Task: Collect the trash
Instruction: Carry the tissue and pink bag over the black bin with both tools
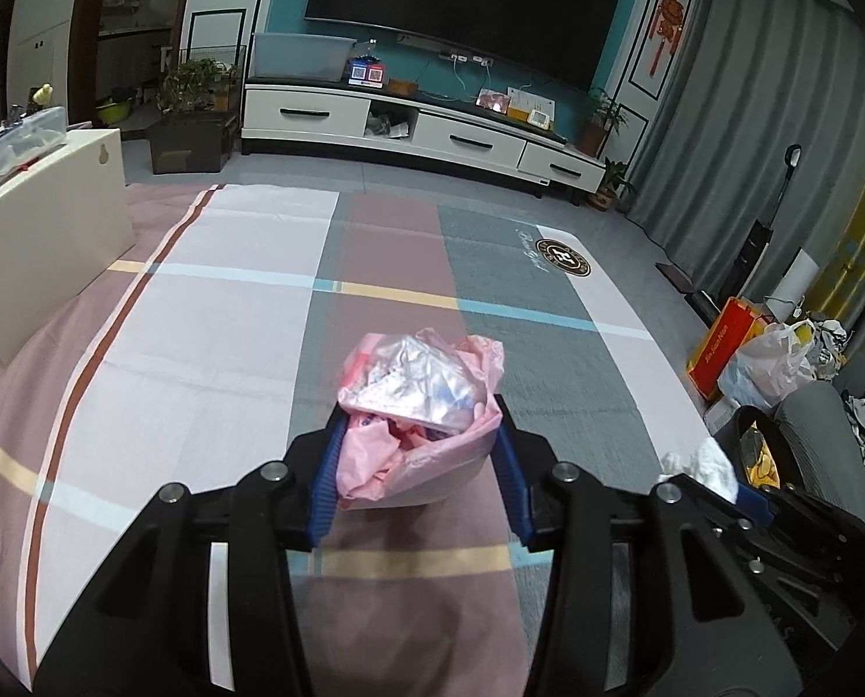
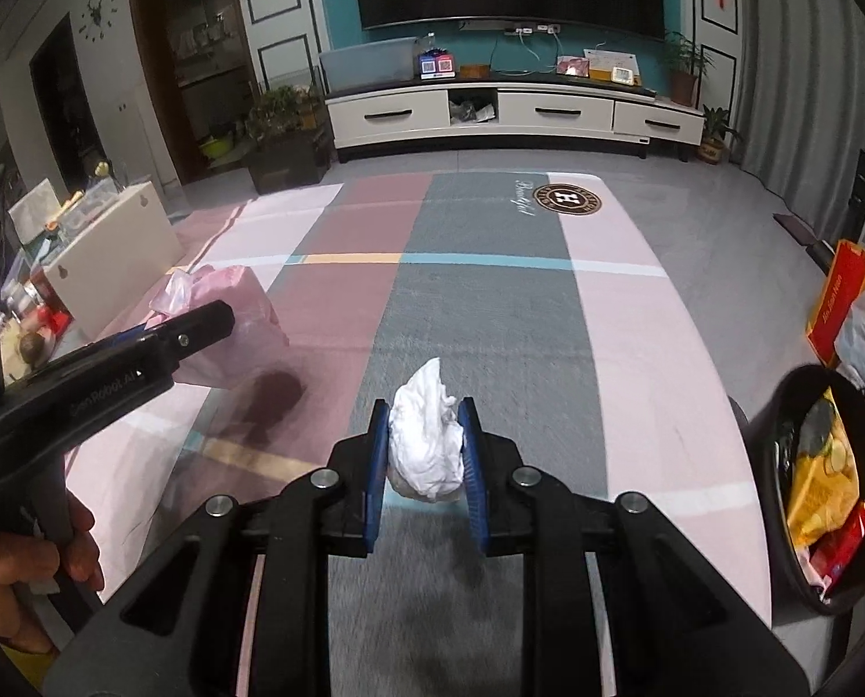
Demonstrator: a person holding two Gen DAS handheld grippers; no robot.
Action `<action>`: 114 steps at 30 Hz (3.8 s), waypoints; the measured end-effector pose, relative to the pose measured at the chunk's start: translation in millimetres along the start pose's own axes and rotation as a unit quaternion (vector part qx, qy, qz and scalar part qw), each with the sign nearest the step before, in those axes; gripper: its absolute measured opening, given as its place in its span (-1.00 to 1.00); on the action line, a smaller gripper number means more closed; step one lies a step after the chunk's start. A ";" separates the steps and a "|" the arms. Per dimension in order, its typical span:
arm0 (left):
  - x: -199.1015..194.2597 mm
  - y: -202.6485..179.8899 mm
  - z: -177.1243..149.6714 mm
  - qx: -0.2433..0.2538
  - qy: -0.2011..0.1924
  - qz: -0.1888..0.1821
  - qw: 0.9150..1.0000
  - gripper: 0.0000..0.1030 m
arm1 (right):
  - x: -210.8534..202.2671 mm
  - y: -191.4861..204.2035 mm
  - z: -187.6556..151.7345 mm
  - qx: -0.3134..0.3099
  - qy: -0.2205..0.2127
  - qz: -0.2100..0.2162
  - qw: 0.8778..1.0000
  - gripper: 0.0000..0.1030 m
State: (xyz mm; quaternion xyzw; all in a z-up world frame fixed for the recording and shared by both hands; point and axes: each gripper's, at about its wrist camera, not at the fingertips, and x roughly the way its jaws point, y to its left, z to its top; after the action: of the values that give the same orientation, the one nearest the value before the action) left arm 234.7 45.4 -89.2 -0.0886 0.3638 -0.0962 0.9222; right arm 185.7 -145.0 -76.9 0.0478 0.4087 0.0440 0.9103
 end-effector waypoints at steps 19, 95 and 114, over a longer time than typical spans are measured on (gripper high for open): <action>-36.2 -37.7 -31.9 0.030 -0.006 -0.010 0.999 -0.08 | -38.9 -23.0 -26.9 0.012 -0.035 -0.008 0.999 -0.53; -64.7 -85.6 -65.7 0.066 -0.008 -0.074 0.995 0.00 | -96.5 -79.1 -40.8 0.039 -0.081 -0.071 0.993 -0.53; -66.2 -118.0 -66.8 0.104 -0.016 -0.082 0.991 0.00 | -114.0 -109.4 -48.8 0.055 -0.090 -0.085 0.991 -0.53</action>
State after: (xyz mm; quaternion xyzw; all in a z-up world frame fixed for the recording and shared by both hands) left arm 127.9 -58.8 -66.4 -0.0234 0.3287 -0.2074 0.9211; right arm 78.2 -264.7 -38.2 0.0669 0.3291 -0.0608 0.9400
